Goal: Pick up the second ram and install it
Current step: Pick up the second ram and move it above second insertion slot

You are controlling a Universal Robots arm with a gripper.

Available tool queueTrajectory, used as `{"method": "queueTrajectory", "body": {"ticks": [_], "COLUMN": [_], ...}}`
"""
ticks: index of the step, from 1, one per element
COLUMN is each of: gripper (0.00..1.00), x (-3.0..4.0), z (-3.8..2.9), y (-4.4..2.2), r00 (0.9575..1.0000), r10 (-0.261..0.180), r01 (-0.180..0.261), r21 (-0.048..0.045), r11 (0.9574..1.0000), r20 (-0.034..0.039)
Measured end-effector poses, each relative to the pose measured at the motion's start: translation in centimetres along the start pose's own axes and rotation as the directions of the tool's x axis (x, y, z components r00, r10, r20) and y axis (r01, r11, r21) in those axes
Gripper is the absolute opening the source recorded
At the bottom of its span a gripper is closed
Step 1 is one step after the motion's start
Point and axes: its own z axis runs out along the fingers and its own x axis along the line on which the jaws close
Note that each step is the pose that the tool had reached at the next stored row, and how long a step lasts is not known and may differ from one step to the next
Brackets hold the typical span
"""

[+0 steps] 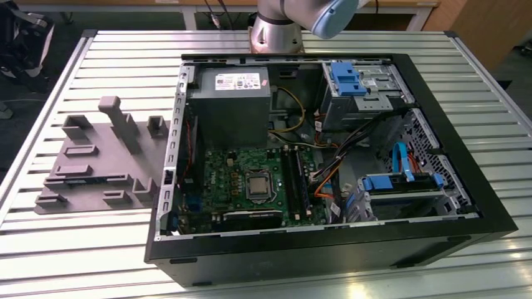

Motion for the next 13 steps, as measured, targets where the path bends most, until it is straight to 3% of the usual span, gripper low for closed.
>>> {"method": "queueTrajectory", "body": {"ticks": [5,11,13], "gripper": [0.11,0.11,0.11], "x": [0.02,0.04,0.04], "z": [0.00,0.01,0.01], "y": [0.00,0.00,0.00], "r00": [0.9964,0.9834,0.9826], "r10": [-0.085,-0.181,-0.185], "r01": [0.085,0.181,0.185], "r21": [-0.0023,-0.0051,-0.0053], "r11": [0.9964,0.9835,0.9827], "r20": [-0.0037,-0.0076,-0.0078]}}
